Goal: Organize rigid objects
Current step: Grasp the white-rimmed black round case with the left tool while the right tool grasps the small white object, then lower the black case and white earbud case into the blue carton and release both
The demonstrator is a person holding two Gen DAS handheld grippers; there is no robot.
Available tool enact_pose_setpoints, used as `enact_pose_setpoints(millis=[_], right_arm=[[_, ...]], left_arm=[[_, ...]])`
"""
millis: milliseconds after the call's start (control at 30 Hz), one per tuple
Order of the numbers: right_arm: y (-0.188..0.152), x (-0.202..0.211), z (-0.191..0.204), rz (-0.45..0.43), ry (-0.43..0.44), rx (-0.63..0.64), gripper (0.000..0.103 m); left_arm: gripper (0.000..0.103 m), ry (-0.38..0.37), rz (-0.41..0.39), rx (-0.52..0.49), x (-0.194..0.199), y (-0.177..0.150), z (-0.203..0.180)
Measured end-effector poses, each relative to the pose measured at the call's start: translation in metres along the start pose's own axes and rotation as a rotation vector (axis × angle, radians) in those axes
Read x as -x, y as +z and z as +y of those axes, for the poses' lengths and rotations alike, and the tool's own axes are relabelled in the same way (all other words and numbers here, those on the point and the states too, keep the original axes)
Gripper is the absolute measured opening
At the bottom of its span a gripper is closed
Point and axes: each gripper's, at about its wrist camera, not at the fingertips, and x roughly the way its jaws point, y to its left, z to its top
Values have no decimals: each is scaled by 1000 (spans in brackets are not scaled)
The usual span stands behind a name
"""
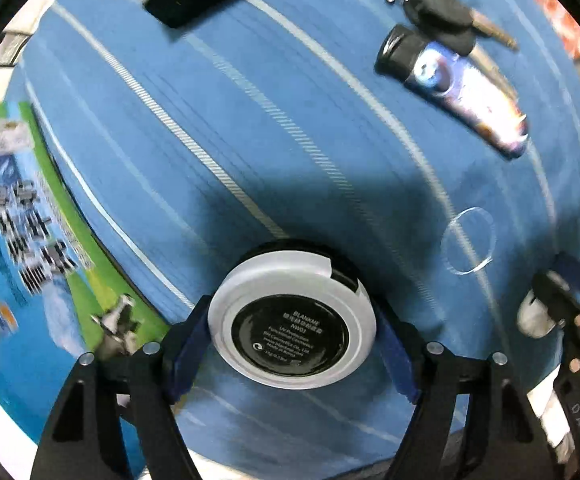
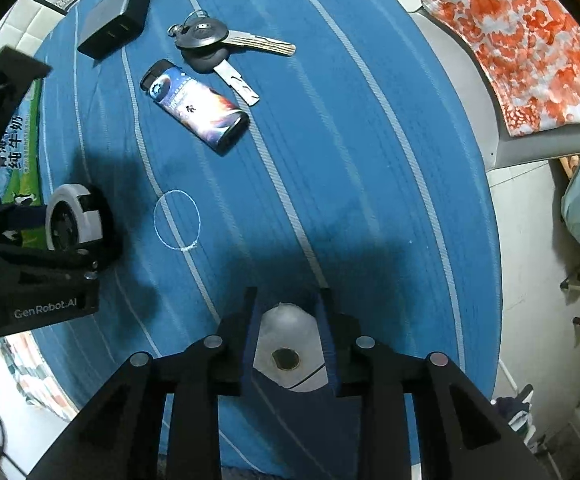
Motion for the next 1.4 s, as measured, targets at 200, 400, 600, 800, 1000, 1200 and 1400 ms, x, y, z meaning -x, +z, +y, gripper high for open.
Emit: enact_pose_setpoints(millis=[200, 400, 600, 800, 1000, 1200, 1400], right_arm=[[-5, -1, 2, -1, -9, 35, 35], [-15, 1, -1, -1, 3, 32, 48], [-25, 0, -9, -15, -8, 70, 72], [-35, -9, 2, -57, -121, 100, 56], [-45, -6, 11, -102, -165, 99, 55], [-54, -4, 30, -107, -195, 138, 52], [-51, -2, 28, -116, -198, 132, 49]], left_arm=[[77, -32, -90, 72, -7, -15, -22], [78, -82, -85, 122, -11, -24, -26], [74, -84, -88, 116, -3, -30, -11], [73, -46, -117, 105, 15, -64, -24], [73, -60, -145, 155, 13, -110, -36], [73, -85, -183, 189, -2, -143, -33], [73, -95, -187, 182, -4, -154, -31]])
